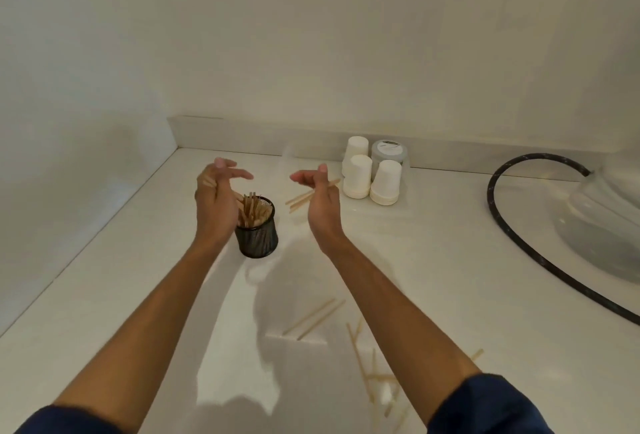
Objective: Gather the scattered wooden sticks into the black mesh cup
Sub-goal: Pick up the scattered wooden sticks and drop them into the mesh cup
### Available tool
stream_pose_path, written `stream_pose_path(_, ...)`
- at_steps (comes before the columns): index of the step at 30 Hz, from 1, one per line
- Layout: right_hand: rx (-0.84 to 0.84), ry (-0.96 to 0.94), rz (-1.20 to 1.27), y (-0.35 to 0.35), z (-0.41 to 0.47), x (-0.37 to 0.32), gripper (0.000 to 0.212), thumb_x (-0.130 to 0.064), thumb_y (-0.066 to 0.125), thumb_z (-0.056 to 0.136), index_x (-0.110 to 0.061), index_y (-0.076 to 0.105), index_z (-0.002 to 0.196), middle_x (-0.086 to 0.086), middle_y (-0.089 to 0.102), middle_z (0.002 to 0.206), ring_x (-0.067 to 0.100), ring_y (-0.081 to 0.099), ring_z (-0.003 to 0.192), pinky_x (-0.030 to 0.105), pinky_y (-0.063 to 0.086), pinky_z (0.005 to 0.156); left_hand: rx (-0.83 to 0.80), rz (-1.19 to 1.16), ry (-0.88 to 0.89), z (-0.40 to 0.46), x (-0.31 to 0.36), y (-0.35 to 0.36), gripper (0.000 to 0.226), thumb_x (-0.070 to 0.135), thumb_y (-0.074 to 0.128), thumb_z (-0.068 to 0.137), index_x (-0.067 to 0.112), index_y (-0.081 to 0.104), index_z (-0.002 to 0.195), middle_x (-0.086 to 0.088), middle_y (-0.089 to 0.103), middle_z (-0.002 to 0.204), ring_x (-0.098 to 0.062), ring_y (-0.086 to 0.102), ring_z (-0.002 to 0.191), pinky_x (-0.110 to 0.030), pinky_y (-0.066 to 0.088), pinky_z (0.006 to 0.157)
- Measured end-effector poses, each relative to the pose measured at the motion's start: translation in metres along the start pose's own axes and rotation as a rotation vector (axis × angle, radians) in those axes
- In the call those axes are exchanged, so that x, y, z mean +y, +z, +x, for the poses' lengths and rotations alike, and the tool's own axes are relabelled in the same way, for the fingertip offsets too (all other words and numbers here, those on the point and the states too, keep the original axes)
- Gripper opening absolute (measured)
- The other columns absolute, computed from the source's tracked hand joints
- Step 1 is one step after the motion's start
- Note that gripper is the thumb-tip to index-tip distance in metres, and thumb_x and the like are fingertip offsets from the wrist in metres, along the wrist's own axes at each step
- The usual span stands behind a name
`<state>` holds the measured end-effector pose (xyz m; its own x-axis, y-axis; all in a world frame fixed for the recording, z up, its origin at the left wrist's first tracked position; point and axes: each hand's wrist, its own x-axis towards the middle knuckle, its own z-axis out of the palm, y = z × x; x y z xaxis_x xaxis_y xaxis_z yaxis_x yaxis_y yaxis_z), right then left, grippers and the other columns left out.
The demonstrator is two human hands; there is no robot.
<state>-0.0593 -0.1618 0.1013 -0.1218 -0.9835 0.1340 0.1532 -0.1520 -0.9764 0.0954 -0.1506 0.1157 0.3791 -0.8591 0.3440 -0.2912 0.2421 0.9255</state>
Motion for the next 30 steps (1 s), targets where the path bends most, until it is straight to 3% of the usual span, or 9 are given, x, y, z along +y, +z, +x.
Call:
stream_pose_path(3, -0.045, -0.010, -0.044, 0.024, 0.021, 0.001, 0.059, -0.036, 0.021, 0.108, -0.003, 0.071, 0.103, -0.001, 0.068, 0.103, 0.002, 0.057, 0.098, -0.002, 0.034, 0.081, 0.039, 0.120, -0.078, 0.027, -0.005, -0.007, 0.064, 0.046, 0.018, 0.105, 0.014, 0.073, 0.097, 0.003, 0.061, 0.120, 0.013, 0.056, 0.063, -0.027, 0.046, 0.081)
stream_pose_path(5, -0.059, -0.008, -0.086, 0.037, 0.032, 0.007, 0.058, -0.037, 0.021, 0.107, -0.006, 0.071, 0.108, 0.003, 0.066, 0.109, 0.004, 0.055, 0.099, 0.000, 0.033, 0.080, 0.033, 0.185, -0.116, 0.037, -0.010, -0.007, 0.065, 0.047, 0.017, 0.105, 0.017, 0.075, 0.098, 0.006, 0.062, 0.103, 0.020, 0.053, 0.069, -0.028, 0.037, 0.092)
stream_pose_path(7, -0.076, -0.014, -0.150, 0.047, 0.039, 0.016, 0.057, -0.038, 0.022, 0.107, -0.009, 0.070, 0.111, 0.006, 0.064, 0.115, 0.008, 0.055, 0.101, 0.007, 0.035, 0.082, 0.020, 0.240, -0.145, 0.042, -0.017, -0.004, 0.064, 0.048, 0.016, 0.105, 0.021, 0.075, 0.100, 0.014, 0.058, 0.086, 0.008, 0.055, 0.078, -0.029, 0.030, 0.096)
stream_pose_path(11, -0.125, 0.003, -0.297, 0.060, 0.045, 0.042, 0.050, -0.041, 0.023, 0.106, -0.020, 0.068, 0.113, 0.007, 0.062, 0.120, 0.017, 0.056, 0.104, 0.043, 0.044, 0.097, -0.082, 0.379, -0.204, 0.044, -0.040, 0.004, 0.064, 0.052, 0.013, 0.103, 0.027, 0.071, 0.113, -0.005, 0.055, 0.136, -0.023, 0.048, 0.125, -0.041, 0.026, 0.109)
stream_pose_path(13, -0.199, 0.055, -0.406, 0.064, 0.045, 0.054, 0.052, -0.045, 0.023, 0.105, -0.021, 0.067, 0.118, 0.007, 0.062, 0.123, 0.021, 0.056, 0.114, 0.047, 0.041, 0.102, -0.161, 0.453, -0.233, 0.041, -0.053, 0.008, 0.062, 0.050, 0.013, 0.103, 0.027, 0.068, 0.120, -0.010, 0.053, 0.140, -0.029, 0.044, 0.131, -0.049, 0.026, 0.112)
stream_pose_path(17, -0.339, 0.185, -0.513, 0.066, 0.047, 0.066, 0.048, -0.050, 0.034, 0.102, -0.021, 0.059, 0.132, 0.007, 0.060, 0.133, 0.025, 0.053, 0.125, 0.048, 0.037, 0.109, -0.310, 0.399, -0.346, 0.036, -0.068, 0.009, 0.053, 0.051, 0.024, 0.102, 0.023, 0.060, 0.131, -0.012, 0.060, 0.131, -0.031, 0.053, 0.123, -0.050, 0.038, 0.107)
stream_pose_path(20, -0.262, 0.137, -0.420, 0.064, 0.049, 0.056, 0.052, -0.057, 0.047, 0.095, -0.018, 0.061, 0.126, 0.003, 0.066, 0.123, 0.018, 0.059, 0.114, 0.039, 0.044, 0.103, -0.301, 0.336, -0.289, 0.041, -0.065, 0.005, 0.051, 0.055, 0.044, 0.095, 0.021, 0.058, 0.129, -0.004, 0.064, 0.122, -0.023, 0.058, 0.114, -0.044, 0.046, 0.100)
stream_pose_path(25, -0.132, 0.075, -0.312, 0.069, 0.054, 0.037, 0.050, -0.039, 0.031, 0.106, -0.006, 0.067, 0.116, 0.010, 0.072, 0.111, 0.022, 0.065, 0.106, 0.034, 0.047, 0.095, -0.209, 0.187, -0.254, 0.053, -0.053, 0.007, 0.056, 0.057, 0.038, 0.098, 0.013, 0.065, 0.118, -0.004, 0.070, 0.106, -0.019, 0.062, 0.101, -0.033, 0.046, 0.089)
stream_pose_path(30, -0.492, 0.147, -0.737, 0.071, 0.048, 0.055, 0.045, -0.029, 0.023, 0.107, -0.003, 0.061, 0.108, 0.019, 0.065, 0.111, 0.034, 0.060, 0.104, 0.042, 0.045, 0.093, -0.343, 0.273, -0.370, 0.051, -0.069, 0.014, 0.042, 0.027, 0.032, 0.105, 0.006, 0.065, 0.091, -0.012, 0.066, 0.093, -0.024, 0.059, 0.089, -0.031, 0.044, 0.078)
